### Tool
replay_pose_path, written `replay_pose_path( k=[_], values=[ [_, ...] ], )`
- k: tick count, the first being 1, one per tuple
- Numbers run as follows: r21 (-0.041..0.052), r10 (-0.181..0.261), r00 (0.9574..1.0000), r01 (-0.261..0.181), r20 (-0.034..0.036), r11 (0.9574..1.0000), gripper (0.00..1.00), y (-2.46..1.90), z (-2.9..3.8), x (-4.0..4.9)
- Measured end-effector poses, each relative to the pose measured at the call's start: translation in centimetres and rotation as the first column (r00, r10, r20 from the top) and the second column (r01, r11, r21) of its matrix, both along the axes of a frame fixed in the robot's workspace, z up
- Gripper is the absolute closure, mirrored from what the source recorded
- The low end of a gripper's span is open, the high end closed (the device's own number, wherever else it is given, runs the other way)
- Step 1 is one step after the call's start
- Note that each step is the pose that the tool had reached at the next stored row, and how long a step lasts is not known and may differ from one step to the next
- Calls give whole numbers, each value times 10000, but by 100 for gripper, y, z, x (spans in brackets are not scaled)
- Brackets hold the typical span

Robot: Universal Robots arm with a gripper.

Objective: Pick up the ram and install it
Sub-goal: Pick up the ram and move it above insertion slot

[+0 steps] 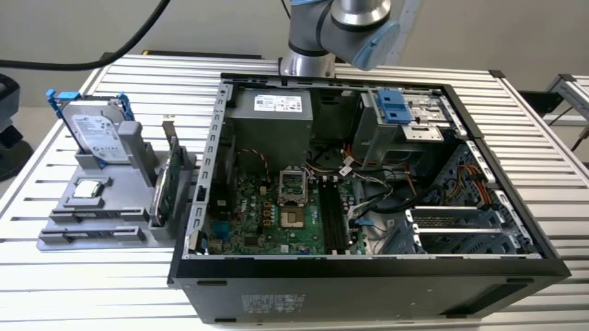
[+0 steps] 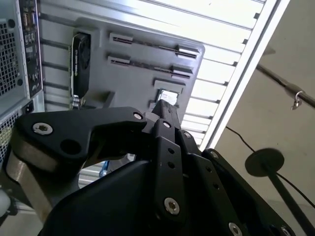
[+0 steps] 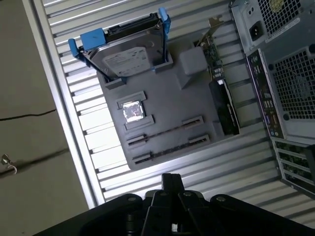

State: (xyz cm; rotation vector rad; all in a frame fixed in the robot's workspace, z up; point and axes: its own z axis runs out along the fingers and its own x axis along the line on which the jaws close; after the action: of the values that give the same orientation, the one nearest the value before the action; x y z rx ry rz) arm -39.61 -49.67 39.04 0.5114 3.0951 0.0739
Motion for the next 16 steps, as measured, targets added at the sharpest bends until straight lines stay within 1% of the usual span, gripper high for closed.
replay_pose_path(
  k=[5, 9, 13, 16],
  values=[
    [0, -268, 9996, 268, 0, 9996, 100, 0, 0, -5],
    [0, -531, 9986, 531, 0, 9986, 100, 0, 0, -8],
    [0, -861, 9963, 861, 0, 9963, 100, 0, 0, -9],
    [0, -1152, 9933, 1152, 1, 9933, 100, 0, -1, -9]
  ],
)
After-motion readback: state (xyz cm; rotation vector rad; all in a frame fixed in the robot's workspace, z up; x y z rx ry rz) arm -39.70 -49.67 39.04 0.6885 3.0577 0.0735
